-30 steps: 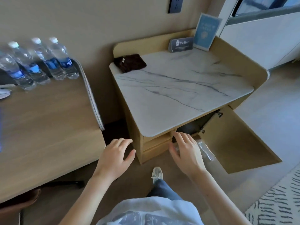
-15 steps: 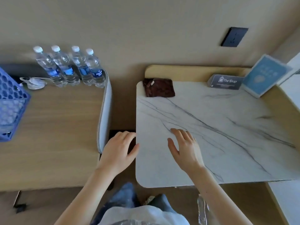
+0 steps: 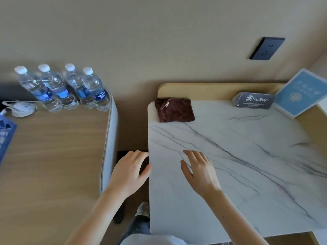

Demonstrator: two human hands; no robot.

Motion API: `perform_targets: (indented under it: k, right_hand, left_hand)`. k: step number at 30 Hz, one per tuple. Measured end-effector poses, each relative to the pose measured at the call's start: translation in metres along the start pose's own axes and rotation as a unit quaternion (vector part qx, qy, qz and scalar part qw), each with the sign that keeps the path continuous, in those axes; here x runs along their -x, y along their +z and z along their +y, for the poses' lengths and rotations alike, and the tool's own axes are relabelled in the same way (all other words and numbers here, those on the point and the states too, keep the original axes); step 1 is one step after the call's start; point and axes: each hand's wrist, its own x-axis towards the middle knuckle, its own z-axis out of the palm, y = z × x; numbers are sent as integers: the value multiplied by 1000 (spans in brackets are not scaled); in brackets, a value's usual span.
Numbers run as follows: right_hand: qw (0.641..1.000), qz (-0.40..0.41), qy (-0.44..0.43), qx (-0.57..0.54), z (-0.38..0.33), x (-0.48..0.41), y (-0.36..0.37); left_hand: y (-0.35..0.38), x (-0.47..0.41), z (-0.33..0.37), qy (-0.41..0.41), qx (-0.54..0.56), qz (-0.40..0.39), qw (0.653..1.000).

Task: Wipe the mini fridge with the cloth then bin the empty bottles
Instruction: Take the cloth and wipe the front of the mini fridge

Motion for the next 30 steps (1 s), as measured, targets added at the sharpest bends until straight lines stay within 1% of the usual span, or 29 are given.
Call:
perform_targets:
  k: [7, 10, 13, 16, 19, 21, 25, 27, 30]
  right_hand:
    - [1000, 17, -18, 17, 22, -75, -1]
    - [999, 36, -23, 24, 30, -112, 0]
    - [998, 50, -17, 23, 37, -146, 6]
    - [999, 46, -3, 25, 49, -172, 18]
    - [999, 19, 29, 24, 65, -192, 35]
    - [997, -17, 65, 23, 76, -207, 48]
    - [980, -115, 153, 63, 95, -231, 70]
    - [971, -144, 180, 66, 101, -237, 79]
    - [963, -167, 201, 70, 104, -243, 87]
  left_hand:
    - [-7, -81, -10, 49, -17, -1, 999]
    - [-9, -114, -13, 63, -10, 13, 998]
    - [-6, -144, -19, 70, 2, 29, 997]
    - [3, -172, -28, 75, 10, 25, 997]
    - [16, -195, -40, 75, 14, 17, 997]
    - [24, -206, -48, 72, 16, 11, 997]
    - [37, -217, -59, 61, 21, -3, 998]
    - [41, -219, -64, 55, 25, -10, 998]
    - [47, -220, -72, 46, 23, -20, 998]
